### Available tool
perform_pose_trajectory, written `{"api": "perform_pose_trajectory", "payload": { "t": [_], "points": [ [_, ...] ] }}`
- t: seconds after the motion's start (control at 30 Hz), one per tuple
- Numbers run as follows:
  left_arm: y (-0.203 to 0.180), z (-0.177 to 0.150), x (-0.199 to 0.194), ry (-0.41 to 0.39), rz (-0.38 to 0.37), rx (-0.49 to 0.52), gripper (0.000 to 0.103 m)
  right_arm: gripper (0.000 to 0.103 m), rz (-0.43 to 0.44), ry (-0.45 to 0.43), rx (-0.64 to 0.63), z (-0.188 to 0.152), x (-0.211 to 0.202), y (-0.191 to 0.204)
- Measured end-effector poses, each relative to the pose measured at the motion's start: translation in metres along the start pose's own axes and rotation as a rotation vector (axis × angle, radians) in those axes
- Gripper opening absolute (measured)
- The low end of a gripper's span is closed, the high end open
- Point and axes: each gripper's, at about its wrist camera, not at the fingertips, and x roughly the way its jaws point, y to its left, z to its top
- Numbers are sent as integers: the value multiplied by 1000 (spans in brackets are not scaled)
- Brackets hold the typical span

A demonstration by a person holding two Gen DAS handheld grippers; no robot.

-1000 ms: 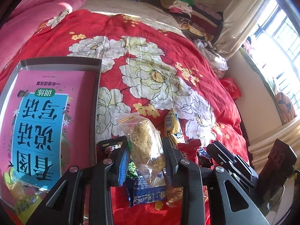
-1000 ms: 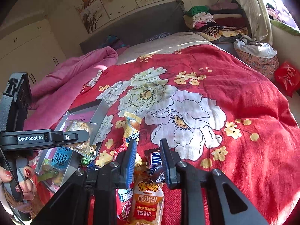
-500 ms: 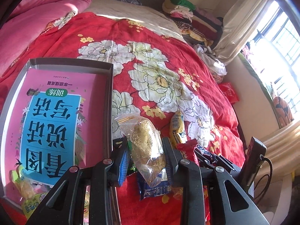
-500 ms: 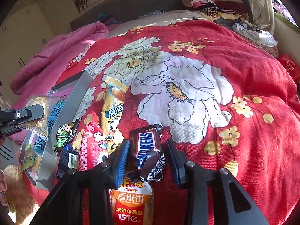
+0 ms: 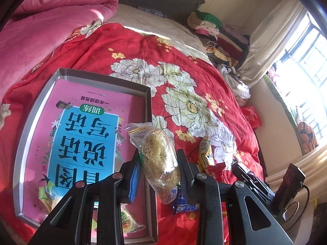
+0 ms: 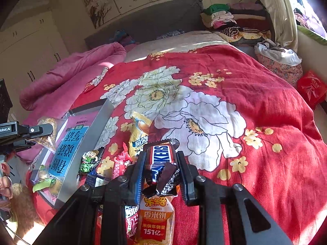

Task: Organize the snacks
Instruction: 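Carry the cracker bag and Snickers bar over the tray with both tools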

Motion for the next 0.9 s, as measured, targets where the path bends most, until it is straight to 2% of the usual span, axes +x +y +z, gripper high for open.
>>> {"api": "perform_pose_trajectory", "payload": {
  "t": [0.3, 0.53, 0.9],
  "points": [
    [31, 4, -39, -61, 32, -22, 34, 29, 87, -69, -51, 5, -32, 44],
    [54, 2, -65, -96, 55, -45, 34, 29, 167, -60, -105, 0, -37, 85],
    [81, -3, -91, -130, 82, -73, 34, 29, 227, -44, -154, -6, -39, 125]
  ]
}}
